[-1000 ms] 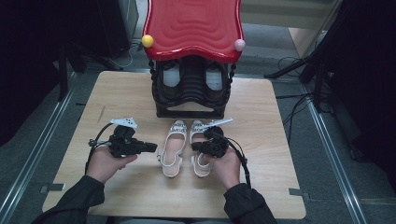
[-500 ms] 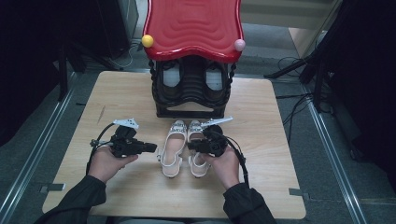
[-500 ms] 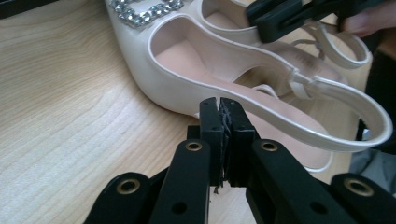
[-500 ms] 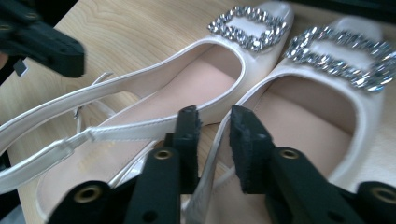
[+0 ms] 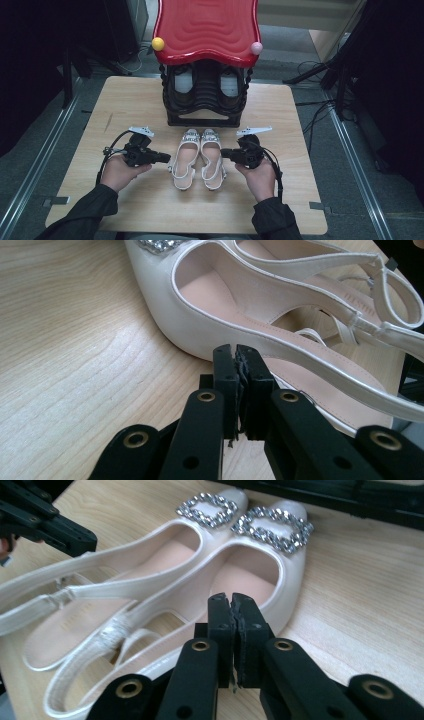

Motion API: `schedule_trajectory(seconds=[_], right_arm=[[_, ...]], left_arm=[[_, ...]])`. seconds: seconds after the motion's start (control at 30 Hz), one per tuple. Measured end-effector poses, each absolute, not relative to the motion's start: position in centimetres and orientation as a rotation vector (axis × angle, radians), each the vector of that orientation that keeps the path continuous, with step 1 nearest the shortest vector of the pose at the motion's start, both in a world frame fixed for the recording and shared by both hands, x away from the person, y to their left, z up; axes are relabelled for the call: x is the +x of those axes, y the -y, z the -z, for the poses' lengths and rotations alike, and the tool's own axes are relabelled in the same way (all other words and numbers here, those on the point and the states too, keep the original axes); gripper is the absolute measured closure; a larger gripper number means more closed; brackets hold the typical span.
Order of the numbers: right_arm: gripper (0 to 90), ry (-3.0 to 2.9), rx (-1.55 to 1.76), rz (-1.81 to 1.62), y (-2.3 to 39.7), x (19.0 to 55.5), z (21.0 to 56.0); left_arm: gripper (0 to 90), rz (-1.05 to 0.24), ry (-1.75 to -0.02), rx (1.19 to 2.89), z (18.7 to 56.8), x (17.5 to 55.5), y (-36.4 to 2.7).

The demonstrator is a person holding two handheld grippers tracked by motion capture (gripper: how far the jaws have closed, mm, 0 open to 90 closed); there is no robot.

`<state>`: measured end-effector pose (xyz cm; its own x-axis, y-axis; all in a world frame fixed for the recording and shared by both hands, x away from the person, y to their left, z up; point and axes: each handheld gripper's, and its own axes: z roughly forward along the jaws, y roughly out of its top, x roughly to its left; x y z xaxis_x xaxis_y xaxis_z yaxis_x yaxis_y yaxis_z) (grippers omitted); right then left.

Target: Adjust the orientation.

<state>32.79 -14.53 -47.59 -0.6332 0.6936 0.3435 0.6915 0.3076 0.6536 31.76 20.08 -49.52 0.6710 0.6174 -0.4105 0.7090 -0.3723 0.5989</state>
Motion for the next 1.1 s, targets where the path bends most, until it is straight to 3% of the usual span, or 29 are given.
schedule_trajectory(seconds=[0.4, 1.1], right_arm=[[90.0, -2.567, 1.412, -1.120, 14.6, 33.0, 50.3], [90.0, -2.549, 1.433, -1.154, 14.2, 33.0, 50.6]], left_arm=[[88.0, 0.186, -1.015, 2.146, 50.7, 32.3, -18.6], [89.0, 0.238, -1.000, 2.141, 51.0, 31.7, -16.7]])
